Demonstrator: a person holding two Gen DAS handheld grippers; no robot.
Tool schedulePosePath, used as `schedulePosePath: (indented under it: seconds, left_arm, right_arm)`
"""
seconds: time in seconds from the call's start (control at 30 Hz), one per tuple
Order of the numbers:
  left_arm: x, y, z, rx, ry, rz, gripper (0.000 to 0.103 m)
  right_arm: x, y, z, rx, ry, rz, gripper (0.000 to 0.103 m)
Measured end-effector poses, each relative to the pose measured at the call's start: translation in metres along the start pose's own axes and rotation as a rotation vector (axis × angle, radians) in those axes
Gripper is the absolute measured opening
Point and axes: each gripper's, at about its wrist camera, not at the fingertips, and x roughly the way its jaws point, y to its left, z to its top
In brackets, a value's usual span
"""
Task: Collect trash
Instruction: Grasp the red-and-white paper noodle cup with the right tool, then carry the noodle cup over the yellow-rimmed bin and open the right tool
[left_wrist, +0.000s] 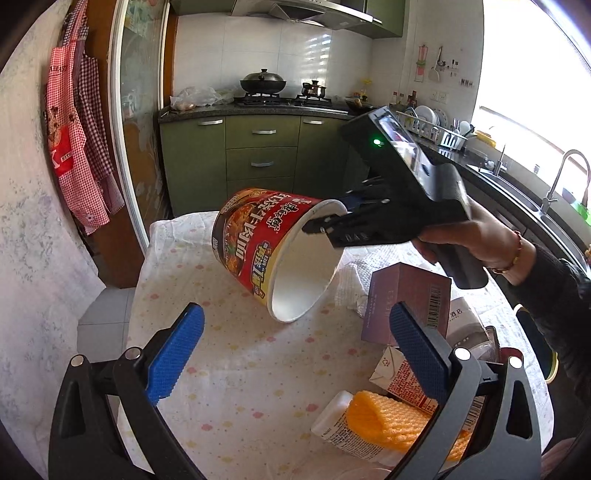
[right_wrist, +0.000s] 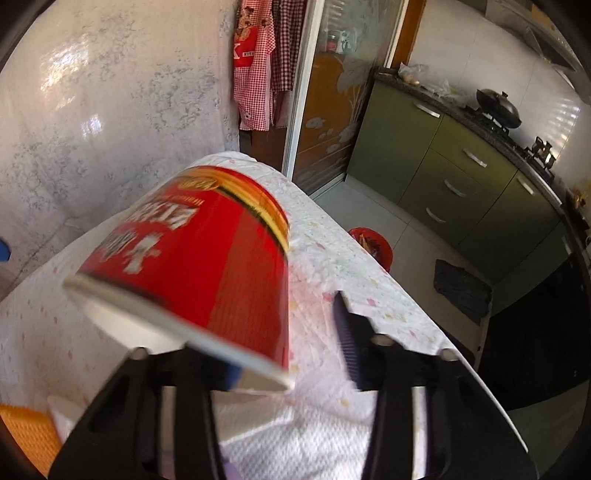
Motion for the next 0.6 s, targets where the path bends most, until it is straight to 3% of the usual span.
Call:
schedulePosePath:
  seconds: [0.1, 0.33, 0.6]
  left_arm:
    - [-0.001, 0.004, -0.002, 0.0, 0.002, 0.002, 0.099]
    - [-0.014, 0.005, -0.004, -0.012, -0.01, 0.004, 0.099]
    - [-0.05, -0.01, -0.009, 0.016, -0.05, -0.006, 0.099]
  right_arm:
    - [0.008, -0.009, 0.006, 0.054, -0.004, 0.033, 0.01]
    - [-0.003, -0.032, 0.016, 0.242, -0.02, 0.121, 0.007]
    - [-0.076, -0.062, -0.002, 0.461, -0.034, 0.159, 0.004]
